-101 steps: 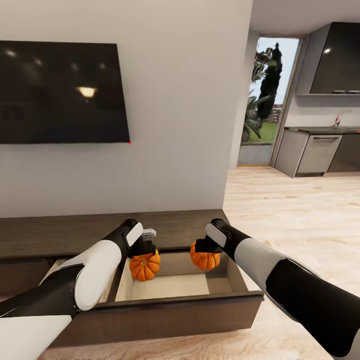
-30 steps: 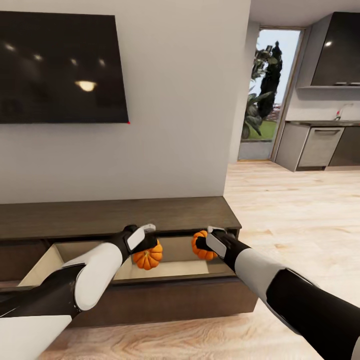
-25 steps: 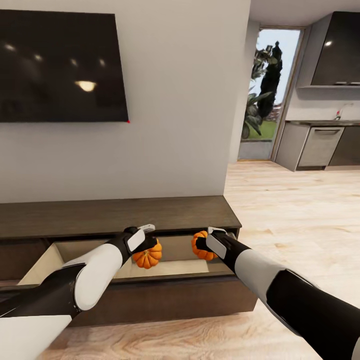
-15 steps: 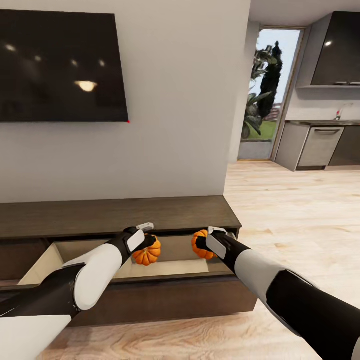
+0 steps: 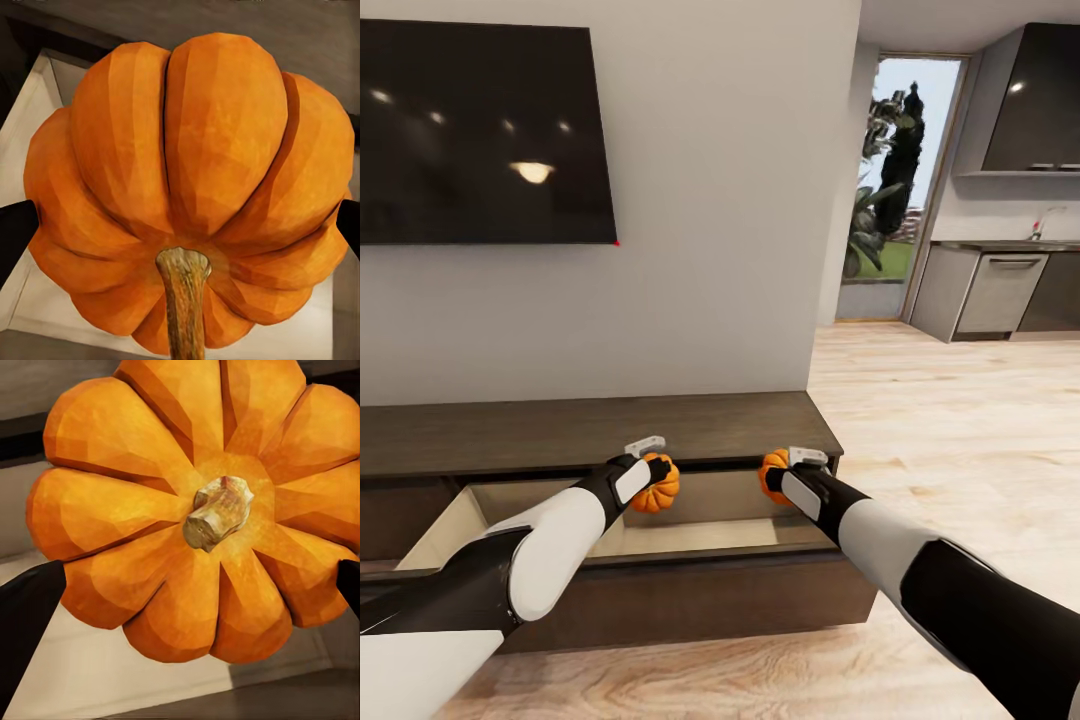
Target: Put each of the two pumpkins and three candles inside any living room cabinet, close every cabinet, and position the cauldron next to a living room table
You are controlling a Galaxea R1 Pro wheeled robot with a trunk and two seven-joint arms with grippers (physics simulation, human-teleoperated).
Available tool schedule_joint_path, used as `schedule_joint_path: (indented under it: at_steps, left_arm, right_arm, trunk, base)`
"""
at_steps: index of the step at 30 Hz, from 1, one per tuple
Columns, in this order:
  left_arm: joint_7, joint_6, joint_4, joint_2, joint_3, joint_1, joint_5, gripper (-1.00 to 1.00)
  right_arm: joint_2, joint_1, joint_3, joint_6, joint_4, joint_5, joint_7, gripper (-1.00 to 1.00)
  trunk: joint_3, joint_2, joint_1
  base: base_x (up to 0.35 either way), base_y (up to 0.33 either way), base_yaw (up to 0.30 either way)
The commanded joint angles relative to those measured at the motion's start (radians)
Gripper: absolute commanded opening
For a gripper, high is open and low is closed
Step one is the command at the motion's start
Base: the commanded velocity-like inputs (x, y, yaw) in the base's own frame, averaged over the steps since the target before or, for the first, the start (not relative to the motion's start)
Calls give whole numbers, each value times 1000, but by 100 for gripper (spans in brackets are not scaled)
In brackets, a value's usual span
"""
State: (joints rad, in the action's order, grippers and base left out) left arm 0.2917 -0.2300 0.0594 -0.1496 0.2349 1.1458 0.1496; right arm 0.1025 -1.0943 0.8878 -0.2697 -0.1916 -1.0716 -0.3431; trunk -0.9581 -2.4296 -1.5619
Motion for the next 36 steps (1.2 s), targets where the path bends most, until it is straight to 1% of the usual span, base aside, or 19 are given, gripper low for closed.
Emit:
schedule_joint_path:
  at_steps: [1,2,4,6,9,11,15,19,22,24,27,31,33,36]
  left_arm:
    - [5,-4,2,-1,-2,0,10,-100]
    - [5,-3,2,-1,-2,0,10,-100]
    - [3,55,-23,0,-2,0,11,-100]
    - [2,83,-31,-1,-2,0,11,-100]
    - [2,105,-36,-2,-2,0,12,-100]
    - [1,113,-38,-4,-2,0,13,-100]
    - [-10,115,-39,-12,-2,0,14,-100]
    - [-11,118,-39,-13,-1,0,14,-100]
    - [-11,119,-39,-14,-1,0,15,-100]
    - [-17,119,-40,-14,0,0,15,-100]
    - [-30,119,-40,-14,0,0,15,-100]
    - [-35,121,-40,-14,0,0,15,-100]
    - [-36,121,-40,-14,0,0,15,-100]
    - [-42,121,-40,-15,0,0,15,-100]
  right_arm:
    - [-1,0,7,-3,2,-7,-4,-100]
    - [0,0,7,-3,3,-7,-4,-100]
    - [4,18,8,-3,7,-7,-4,-100]
    - [6,22,9,-3,7,-7,-3,-100]
    - [9,31,9,-1,6,-7,-3,-100]
    - [17,40,9,18,6,-7,-2,-100]
    - [21,49,10,32,6,-7,-2,-100]
    - [22,55,10,34,6,-7,-2,-100]
    - [22,57,9,36,6,-6,-2,-100]
    - [22,57,10,56,5,-6,-2,-100]
    - [23,57,12,82,3,-3,-1,-100]
    - [26,57,12,91,0,1,-1,-100]
    - [32,57,13,94,-1,3,-1,-100]
    - [34,57,19,98,-21,5,-2,-100]
  trunk:
    - [-1,0,0]
    - [-1,0,0]
    - [-1,0,0]
    - [-1,0,0]
    - [-1,0,0]
    - [-7,-14,-7]
    - [-20,-42,-23]
    - [-32,-70,-38]
    - [-44,-71,-39]
    - [-52,-72,-40]
    - [-52,-72,-40]
    - [-67,-73,-42]
    - [-67,-73,-42]
    - [-67,-73,-42]
  base:
    - [0,0,0]
    - [0,0,0]
    - [0,0,0]
    - [0,0,0]
    - [0,0,0]
    - [0,0,0]
    - [0,0,0]
    - [0,0,0]
    - [0,0,0]
    - [0,0,0]
    - [0,0,0]
    - [0,0,0]
    - [0,0,0]
    - [0,0,0]
